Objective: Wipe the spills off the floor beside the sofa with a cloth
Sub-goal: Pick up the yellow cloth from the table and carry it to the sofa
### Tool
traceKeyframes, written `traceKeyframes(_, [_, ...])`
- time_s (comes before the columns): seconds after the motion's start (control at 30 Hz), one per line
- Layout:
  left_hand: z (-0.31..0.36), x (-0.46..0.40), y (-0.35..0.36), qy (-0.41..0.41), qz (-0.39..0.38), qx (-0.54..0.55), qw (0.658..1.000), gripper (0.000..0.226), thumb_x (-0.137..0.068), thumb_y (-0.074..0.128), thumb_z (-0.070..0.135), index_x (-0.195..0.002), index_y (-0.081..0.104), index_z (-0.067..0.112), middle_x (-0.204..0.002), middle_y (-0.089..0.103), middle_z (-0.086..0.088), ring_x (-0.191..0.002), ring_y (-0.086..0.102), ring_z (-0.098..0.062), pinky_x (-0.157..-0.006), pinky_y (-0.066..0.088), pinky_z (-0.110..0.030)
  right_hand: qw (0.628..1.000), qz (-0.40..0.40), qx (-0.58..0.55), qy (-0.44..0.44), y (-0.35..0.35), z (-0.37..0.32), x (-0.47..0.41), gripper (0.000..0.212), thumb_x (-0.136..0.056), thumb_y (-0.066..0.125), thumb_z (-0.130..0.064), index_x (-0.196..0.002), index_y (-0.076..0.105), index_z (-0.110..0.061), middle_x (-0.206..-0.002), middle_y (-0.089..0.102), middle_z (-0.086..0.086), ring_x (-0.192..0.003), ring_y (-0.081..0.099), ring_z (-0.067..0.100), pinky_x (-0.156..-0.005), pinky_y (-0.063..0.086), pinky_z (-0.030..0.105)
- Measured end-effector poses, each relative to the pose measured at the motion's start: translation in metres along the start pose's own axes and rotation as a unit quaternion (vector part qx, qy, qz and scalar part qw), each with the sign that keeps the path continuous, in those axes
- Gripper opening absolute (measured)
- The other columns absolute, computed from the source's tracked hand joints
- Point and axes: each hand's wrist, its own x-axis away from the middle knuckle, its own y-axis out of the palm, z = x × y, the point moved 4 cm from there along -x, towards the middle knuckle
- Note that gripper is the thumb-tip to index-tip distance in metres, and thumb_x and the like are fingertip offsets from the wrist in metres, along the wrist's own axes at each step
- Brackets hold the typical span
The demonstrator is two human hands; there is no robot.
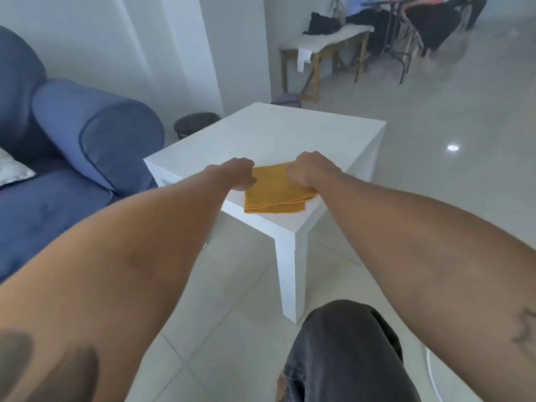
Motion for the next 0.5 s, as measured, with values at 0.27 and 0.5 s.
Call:
traceKeyframes(0.27, [-0.003,-0.026,0.005,-0.028,0.049,0.042,0.998,0.039,-0.094,0.051,0.029,-0.124,0.059,0.006,-0.124,0.054,-0.014,-0.106,0.054,-0.031,-0.092,0.049,-0.043,0.999,0.031,0.016,-0.005,0.012,-0.002,-0.015,0.041,-0.100,0.035,-0.032,-0.127,0.056,-0.009,-0.132,0.055,0.009,-0.122,0.051,0.031,-0.092,0.039,0.039])
traceKeyframes(0.5, [-0.001,-0.006,-0.032,-0.007,0.139,0.136,0.981,0.032,-0.092,0.065,0.016,-0.121,0.062,0.004,-0.119,0.061,-0.013,-0.112,0.057,-0.032,-0.087,0.048,-0.035,0.996,0.026,0.020,-0.077,-0.010,-0.035,-0.007,0.058,-0.090,0.054,-0.006,-0.146,0.042,-0.019,-0.143,0.048,0.007,-0.131,0.042,0.031,-0.102,0.039,0.041])
